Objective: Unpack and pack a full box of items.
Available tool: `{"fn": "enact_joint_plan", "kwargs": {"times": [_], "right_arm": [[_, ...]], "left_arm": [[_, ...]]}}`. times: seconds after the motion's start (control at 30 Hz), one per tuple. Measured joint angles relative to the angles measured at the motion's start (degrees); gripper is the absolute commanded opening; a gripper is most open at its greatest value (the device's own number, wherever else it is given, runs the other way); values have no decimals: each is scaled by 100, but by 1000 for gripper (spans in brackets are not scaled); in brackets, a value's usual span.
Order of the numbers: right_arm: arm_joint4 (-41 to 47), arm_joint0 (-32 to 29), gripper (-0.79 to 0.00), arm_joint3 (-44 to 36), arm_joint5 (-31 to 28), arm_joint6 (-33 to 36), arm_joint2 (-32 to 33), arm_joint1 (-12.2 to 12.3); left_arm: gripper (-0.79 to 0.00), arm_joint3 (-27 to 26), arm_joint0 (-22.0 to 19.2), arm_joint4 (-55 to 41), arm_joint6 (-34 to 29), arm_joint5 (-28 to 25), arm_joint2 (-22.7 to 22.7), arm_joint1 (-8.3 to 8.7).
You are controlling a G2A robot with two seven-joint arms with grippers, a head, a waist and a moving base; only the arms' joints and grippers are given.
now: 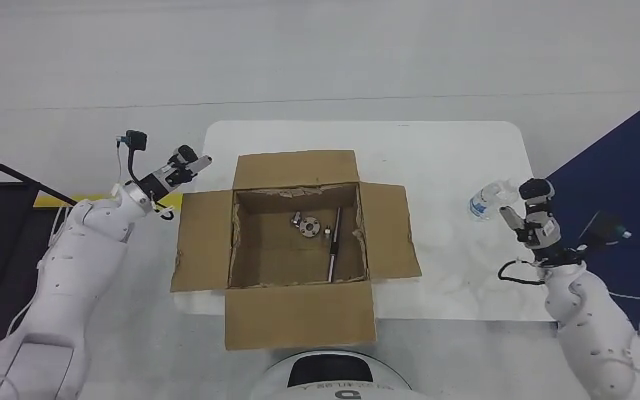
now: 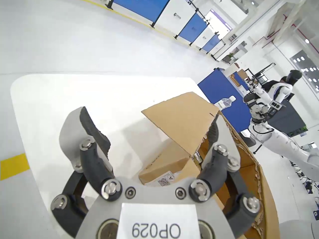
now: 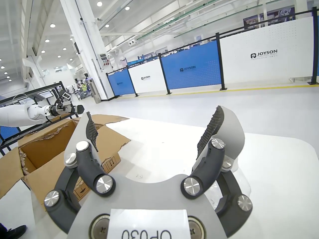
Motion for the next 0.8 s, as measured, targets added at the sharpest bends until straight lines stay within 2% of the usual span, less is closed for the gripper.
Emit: {"fn": "enact_joint_plan", "kwargs": {"times": [0.1,0.27,0.4,0.53,0.6,0.8], "right_arm": [[-81,180,0,-420,-286,282,-158,-9],[-925,466,0,-1695,-132,1269,-459,-10],[-951,864,0,-2405,-195,2428,-1047,-53],[-541,1529,0,-2410,-410,3879,-1993,-139],[-496,1604,0,-2389,-460,4299,-2153,-144],[-558,1567,0,-2419,-442,4039,-2064,-144]], "left_arm": [[0,0,0,0,0,0,0,0],[0,0,0,0,0,0,0,0],[0,0,0,0,0,0,0,0],[0,0,0,0,0,0,0,0],[0,0,0,0,0,0,0,0],[0,0,0,0,0,0,0,0]]}}
